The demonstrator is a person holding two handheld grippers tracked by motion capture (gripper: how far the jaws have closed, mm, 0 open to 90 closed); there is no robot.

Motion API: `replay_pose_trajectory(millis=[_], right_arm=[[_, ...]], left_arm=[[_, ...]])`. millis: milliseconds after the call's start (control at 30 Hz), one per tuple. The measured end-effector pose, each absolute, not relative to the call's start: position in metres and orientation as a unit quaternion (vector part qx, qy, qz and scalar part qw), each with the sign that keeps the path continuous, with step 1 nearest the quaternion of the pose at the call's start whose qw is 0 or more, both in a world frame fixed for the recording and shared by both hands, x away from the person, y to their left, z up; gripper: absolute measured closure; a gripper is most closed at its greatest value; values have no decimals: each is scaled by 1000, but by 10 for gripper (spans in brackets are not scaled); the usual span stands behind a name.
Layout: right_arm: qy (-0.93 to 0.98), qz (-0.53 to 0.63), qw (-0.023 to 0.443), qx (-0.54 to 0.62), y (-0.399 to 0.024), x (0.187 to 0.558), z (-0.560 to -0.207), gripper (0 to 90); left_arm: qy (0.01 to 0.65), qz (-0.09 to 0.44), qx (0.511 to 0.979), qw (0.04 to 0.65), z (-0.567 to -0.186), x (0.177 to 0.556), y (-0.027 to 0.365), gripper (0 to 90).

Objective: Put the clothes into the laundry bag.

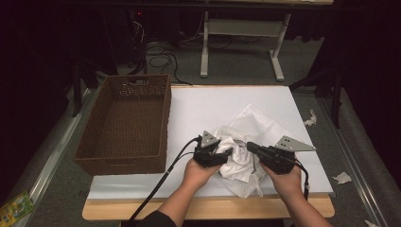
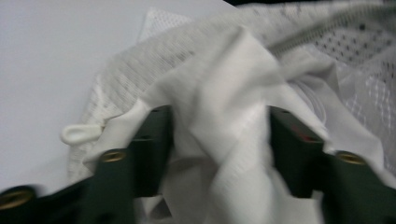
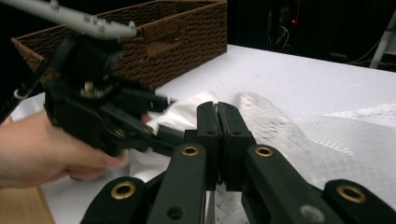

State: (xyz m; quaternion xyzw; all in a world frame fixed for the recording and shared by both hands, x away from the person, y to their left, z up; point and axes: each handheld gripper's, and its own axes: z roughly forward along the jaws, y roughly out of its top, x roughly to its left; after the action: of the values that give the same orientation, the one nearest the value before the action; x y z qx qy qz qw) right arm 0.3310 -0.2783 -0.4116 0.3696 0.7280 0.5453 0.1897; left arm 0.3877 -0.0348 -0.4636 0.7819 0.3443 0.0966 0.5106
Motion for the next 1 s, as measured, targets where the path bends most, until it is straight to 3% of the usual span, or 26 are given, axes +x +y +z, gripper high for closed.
replay_pose_trajectory(millis=[67, 167, 333, 500, 567, 633, 733, 933, 1000], right_arm=[[728, 545, 191, 369, -279, 331, -411, 894], [728, 546, 191, 368, -279, 331, -411, 894], [729, 547, 186, 367, -275, 331, -412, 894], [730, 553, 182, 359, -269, 326, -410, 894], [729, 555, 184, 357, -270, 326, -409, 894], [727, 555, 181, 360, -272, 327, -409, 894], [725, 556, 181, 364, -275, 328, -410, 894], [730, 551, 184, 360, -271, 327, -409, 894], [729, 551, 186, 362, -270, 326, -409, 894]], left_arm=[[332, 105, 788, 508, -467, 381, -40, 669], [314, 107, 796, 507, -468, 366, -48, 782], [274, 126, 813, 498, -464, 349, -67, 795], [324, 171, 791, 489, -458, 378, -69, 782], [339, 152, 786, 494, -460, 387, -65, 715], [333, 141, 787, 499, -459, 384, -59, 572], [333, 116, 780, 517, -457, 372, -42, 427], [330, 110, 775, 527, -453, 349, -19, 236], [322, 100, 786, 518, -459, 345, -21, 216]])
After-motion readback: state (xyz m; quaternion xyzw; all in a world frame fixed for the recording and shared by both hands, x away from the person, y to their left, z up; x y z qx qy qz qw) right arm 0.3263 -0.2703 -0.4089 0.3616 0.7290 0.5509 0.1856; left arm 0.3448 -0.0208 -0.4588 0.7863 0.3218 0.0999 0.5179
